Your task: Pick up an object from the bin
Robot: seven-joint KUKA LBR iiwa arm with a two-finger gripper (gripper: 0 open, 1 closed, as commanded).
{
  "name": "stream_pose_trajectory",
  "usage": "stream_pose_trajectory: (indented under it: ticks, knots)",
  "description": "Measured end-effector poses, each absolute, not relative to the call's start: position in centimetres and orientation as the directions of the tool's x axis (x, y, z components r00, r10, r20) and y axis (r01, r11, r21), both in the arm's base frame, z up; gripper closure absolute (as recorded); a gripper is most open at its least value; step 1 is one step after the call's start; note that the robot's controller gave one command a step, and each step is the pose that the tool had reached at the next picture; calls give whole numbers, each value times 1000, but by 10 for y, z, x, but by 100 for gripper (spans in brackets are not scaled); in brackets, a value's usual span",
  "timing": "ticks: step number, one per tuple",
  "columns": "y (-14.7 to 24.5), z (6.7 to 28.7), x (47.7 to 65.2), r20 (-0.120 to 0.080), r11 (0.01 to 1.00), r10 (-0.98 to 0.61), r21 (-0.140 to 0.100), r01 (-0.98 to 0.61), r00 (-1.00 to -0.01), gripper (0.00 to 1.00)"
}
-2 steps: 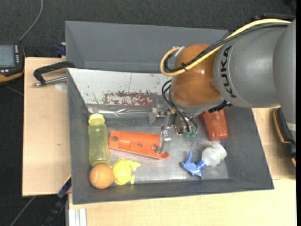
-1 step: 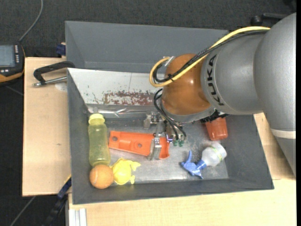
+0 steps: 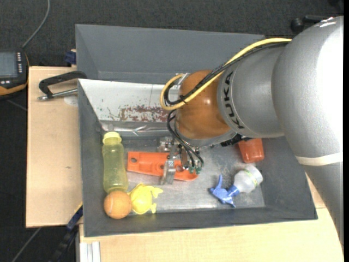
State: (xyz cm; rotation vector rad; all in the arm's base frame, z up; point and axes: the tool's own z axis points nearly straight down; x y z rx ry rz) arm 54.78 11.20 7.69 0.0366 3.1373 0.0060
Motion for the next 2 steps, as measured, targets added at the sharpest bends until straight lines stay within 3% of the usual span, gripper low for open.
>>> stream_pose_trajectory:
  ticks: [2]
  knots:
    - [112, 76, 549, -6, 1000, 21, 5, 21, -1000, 100]
